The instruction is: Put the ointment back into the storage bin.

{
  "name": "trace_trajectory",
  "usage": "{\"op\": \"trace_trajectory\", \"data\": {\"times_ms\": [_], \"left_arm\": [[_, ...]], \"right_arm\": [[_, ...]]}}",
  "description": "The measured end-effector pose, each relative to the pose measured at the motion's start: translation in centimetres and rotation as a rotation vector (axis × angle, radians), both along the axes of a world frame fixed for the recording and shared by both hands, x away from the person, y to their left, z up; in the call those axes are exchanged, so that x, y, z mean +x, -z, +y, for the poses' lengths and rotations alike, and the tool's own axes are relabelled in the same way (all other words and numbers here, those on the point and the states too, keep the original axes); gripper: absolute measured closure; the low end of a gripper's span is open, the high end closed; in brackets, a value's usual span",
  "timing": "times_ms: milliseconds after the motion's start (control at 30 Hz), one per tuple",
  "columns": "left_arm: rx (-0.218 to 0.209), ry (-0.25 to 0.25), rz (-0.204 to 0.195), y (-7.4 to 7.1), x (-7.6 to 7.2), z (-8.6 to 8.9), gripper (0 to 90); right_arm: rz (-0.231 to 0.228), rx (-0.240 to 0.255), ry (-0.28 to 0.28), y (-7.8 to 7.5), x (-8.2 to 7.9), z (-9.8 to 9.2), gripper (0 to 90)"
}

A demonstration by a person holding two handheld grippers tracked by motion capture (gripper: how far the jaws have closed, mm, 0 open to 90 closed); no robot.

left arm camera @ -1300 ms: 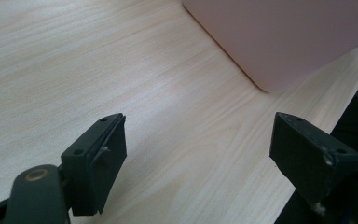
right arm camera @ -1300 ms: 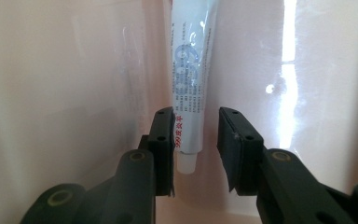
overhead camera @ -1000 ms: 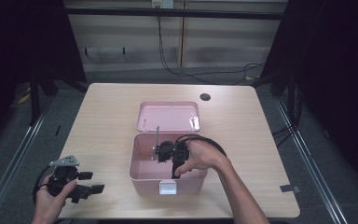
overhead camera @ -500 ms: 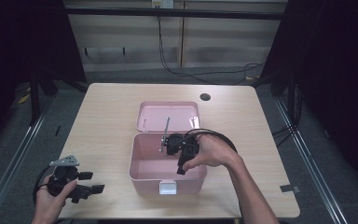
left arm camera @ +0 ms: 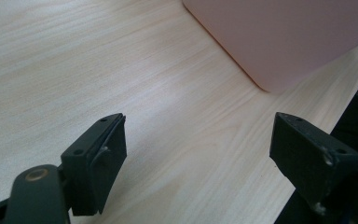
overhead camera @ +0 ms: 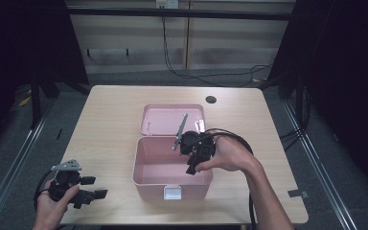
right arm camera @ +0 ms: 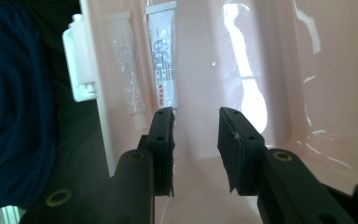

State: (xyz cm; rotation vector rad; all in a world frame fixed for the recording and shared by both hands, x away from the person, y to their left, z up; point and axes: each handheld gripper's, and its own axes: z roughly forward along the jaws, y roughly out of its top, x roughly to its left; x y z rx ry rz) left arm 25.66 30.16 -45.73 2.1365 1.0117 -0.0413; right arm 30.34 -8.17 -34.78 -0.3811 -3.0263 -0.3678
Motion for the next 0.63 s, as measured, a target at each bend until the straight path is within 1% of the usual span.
{"op": "trace_trajectory", "data": {"times_ms": [33,167,400,533,600,633], "left_arm": [[-0.001,0.002,0.004,0.0,0.0,0.0,18.5],[0.001,0.001,0.005,0.0,0.0,0.0,18.5],[0.0,0.0,0.006,0.0,0.0,0.0,18.6],[0.0,0.0,0.006,0.0,0.0,0.0,18.6],[-0.001,0.0,0.006,0.1,0.1,0.0,18.5],[0.0,-0.003,0.003,0.1,0.1,0.0,18.5]], "right_arm": [[-0.005,0.002,0.009,-0.2,-0.2,-0.1,66.4],[-0.033,0.038,0.007,-1.0,-0.6,-0.8,66.3],[-0.061,0.077,0.043,-2.3,-1.5,-2.4,65.9],[-0.08,0.097,0.066,-2.6,-2.0,-3.3,65.2],[-0.082,0.098,0.068,-2.6,-2.1,-3.8,64.9],[-0.081,0.097,0.08,-2.7,-2.3,-3.9,64.6]]}}
